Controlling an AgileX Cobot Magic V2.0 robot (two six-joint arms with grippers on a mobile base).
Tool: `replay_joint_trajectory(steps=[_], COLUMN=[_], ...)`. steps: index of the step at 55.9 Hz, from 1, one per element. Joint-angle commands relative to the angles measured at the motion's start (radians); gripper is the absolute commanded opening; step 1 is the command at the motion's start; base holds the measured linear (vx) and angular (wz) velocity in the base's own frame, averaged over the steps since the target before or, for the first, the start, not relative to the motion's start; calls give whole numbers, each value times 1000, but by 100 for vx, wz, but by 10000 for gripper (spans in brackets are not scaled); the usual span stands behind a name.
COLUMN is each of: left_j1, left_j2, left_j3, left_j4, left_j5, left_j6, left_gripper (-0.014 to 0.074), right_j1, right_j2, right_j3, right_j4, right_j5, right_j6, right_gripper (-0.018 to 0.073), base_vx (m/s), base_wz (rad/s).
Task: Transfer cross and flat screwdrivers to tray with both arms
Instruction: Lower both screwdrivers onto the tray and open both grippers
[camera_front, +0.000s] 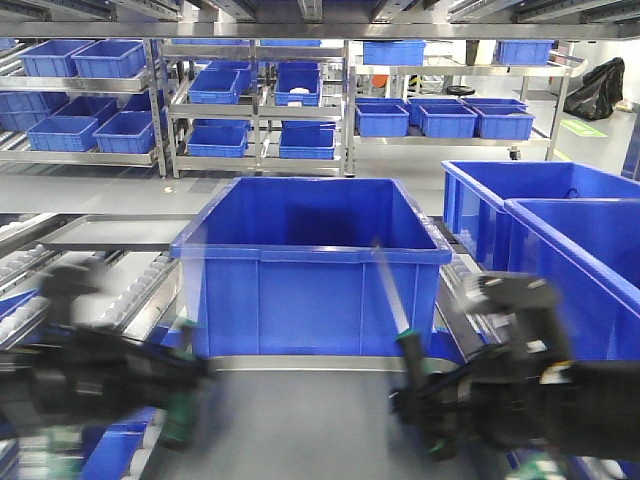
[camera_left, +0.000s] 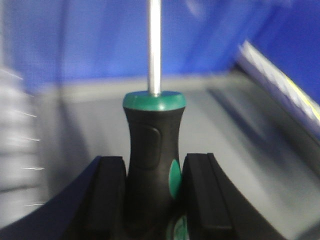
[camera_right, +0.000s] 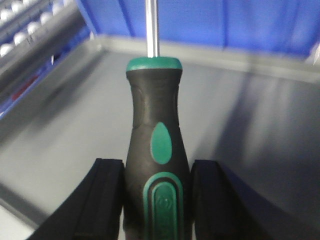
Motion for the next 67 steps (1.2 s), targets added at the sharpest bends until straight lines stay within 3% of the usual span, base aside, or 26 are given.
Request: replay_joint_trajectory(steps=[1,16,24,30,42,51,59,67], left_j1=[-53,-93,-93,-93,-93,-92,-91,-91], left_j2=[58,226,246,246,244,233,180,58], left_j3=[-87,-173,-173,-173,-173,-180,-181,-181], left_j4=[-78,-180,-185,-185,-185,-185,-161,-13], left_j5=[-21,4,11,15,29,47,68,84], left_j6=[15,8,21,58,96,96,102,112], left_gripper=[3,8,72,176,450,561,531,332], right_j1=[5,3,3,3,3,3,2,2], right_j2=[29,123,130,130,130,123,67,-55], right_j3=[-46,-46,-46,-46,-46,-46,-46,-46], right_j4=[37,63,58,58,59,58,53,-64], right_j5=[-91,-114,-118,-123,-129,-122,-106,-48], right_j6=[34,43,38,35,36,36,2,-41], right_gripper=[-6,0,56,174,512,642,599,357], base_vx=[0,0,0,0,0,0,0,0], base_wz=[0,0,0,0,0,0,0,0])
